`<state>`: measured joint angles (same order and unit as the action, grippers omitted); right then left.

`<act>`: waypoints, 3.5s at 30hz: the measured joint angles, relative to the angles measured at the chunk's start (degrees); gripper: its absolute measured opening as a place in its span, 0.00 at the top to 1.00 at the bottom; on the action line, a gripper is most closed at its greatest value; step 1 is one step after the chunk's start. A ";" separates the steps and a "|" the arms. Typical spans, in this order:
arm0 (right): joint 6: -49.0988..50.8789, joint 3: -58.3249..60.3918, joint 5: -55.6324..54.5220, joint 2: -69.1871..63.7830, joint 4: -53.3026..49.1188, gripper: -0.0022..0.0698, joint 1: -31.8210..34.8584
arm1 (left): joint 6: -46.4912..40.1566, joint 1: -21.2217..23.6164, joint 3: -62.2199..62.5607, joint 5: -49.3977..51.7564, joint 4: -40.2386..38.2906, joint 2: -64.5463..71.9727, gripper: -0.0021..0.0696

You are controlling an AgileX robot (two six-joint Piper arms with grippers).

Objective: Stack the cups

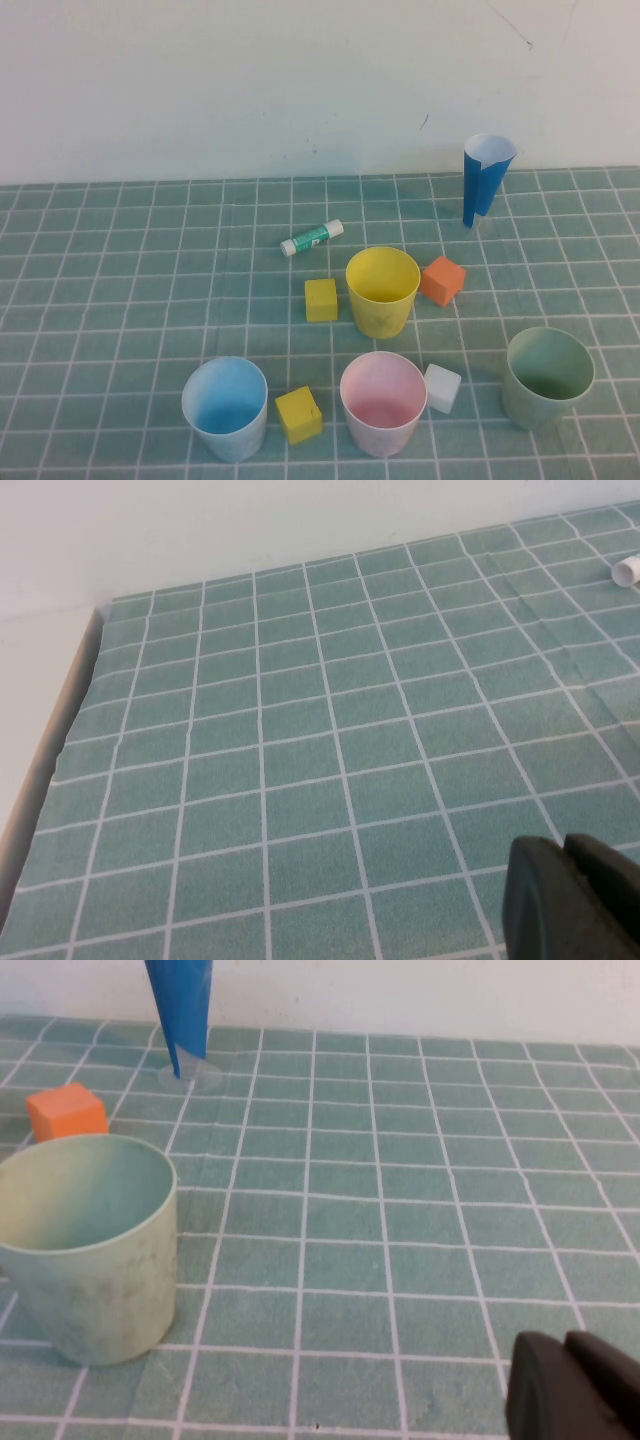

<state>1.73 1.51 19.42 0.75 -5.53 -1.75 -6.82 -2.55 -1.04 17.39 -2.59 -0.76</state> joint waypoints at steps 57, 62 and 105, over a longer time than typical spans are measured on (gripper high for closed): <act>0.00 0.00 0.00 0.00 0.00 0.94 0.00 | -4.50 -15.21 56.71 40.05 -6.88 69.12 0.97; 0.00 0.00 0.00 0.00 0.00 0.94 0.00 | -3.43 -17.64 62.46 41.46 -5.90 78.67 0.92; 0.85 0.00 -0.59 0.00 2.82 0.94 0.00 | -2.38 -18.13 67.76 36.12 -10.94 84.98 0.96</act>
<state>2.57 1.51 18.82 0.75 -2.71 -1.75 -9.20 -20.68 66.72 53.50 -13.53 84.22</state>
